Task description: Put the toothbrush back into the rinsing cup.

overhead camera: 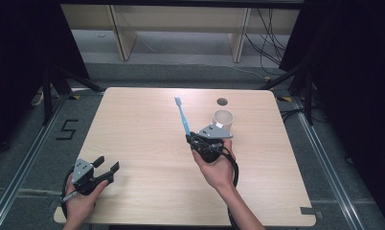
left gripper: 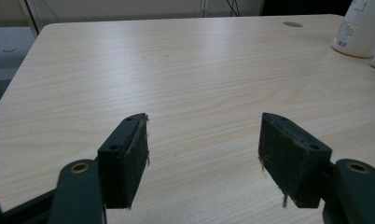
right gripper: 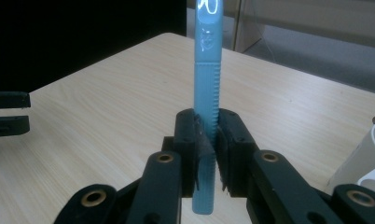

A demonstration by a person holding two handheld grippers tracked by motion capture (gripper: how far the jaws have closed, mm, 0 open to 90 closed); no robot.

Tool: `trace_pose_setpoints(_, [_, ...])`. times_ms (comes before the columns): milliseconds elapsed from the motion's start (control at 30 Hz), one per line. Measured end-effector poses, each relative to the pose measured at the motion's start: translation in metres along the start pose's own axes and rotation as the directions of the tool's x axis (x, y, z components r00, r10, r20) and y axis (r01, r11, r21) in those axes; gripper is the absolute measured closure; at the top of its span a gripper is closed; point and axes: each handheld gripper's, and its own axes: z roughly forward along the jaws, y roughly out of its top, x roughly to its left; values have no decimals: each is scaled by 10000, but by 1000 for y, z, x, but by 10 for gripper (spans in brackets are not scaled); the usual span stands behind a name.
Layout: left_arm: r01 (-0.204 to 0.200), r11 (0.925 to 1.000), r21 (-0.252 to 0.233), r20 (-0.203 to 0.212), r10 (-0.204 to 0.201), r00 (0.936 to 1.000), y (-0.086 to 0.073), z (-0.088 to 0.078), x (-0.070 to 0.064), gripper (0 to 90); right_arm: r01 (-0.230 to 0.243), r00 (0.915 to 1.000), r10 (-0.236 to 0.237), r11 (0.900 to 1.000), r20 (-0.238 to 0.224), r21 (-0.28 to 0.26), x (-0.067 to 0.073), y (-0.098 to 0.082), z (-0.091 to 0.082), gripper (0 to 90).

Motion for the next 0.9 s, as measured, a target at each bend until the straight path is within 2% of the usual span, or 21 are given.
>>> trace_pose_setpoints(33, [-1, 10000, -2, 1, 1, 10000, 0, 0, 0, 327, -143, 9999, 143, 9999, -12, -17, 1, 0, -1, 794])
trace_pose_setpoints(67, [3, 10000, -4, 0, -3, 10000, 0, 0, 0, 326, 18, 10000, -19, 9999, -13, -137, 0, 0, -1, 794])
trace_pose_setpoints(300, [-1, 10000, -11, 2, 1, 10000, 0, 0, 0, 327, -95, 9999, 97, 9984, 37, -557, -2, 0, -4, 793])
trace_pose_setpoints(367, [-5, 10000, -13, -1, 5, 10000, 0, 0, 0, 326, -70, 10000, 72, 9986, 40, -527, -2, 0, -5, 793])
trace_pose_setpoints(400, [-2, 10000, -15, 0, 2, 10000, 0, 0, 0, 326, -12, 10000, 8, 9971, -60, -759, -3, -1, -5, 793])
trace_pose_setpoints(467, [0, 10000, -16, 4, 0, 10000, 0, 0, 0, 326, 77, 10000, -75, 9972, 35, -742, -4, -1, -7, 793])
trace_pose_setpoints(533, [3, 10000, -9, 1, -3, 10000, 0, 0, 0, 326, -51, 10000, 46, 9953, -56, -967, -4, -1, -7, 793])
trace_pose_setpoints(600, [-6, 10000, -14, -1, 6, 10000, 0, 0, 0, 327, -144, 9999, 148, 9959, 39, -894, -4, -1, -9, 793])
trace_pose_setpoints(700, [-6, 10000, -28, 10, 6, 10000, 0, 0, 0, 327, -29, 10000, 23, 9932, -57, -1162, -5, -1, -9, 793])
trace_pose_setpoints(867, [-10, 10000, -42, 12, 10, 10000, 0, 0, 0, 327, -55, 10000, 54, 9903, -8, -1392, -6, -1, -13, 793])
trace_pose_setpoints(900, [-11, 10000, -45, 11, 11, 10000, 0, 0, 0, 327, -10, 9998, 36, 9896, 176, -1436, -8, -1, -15, 793])
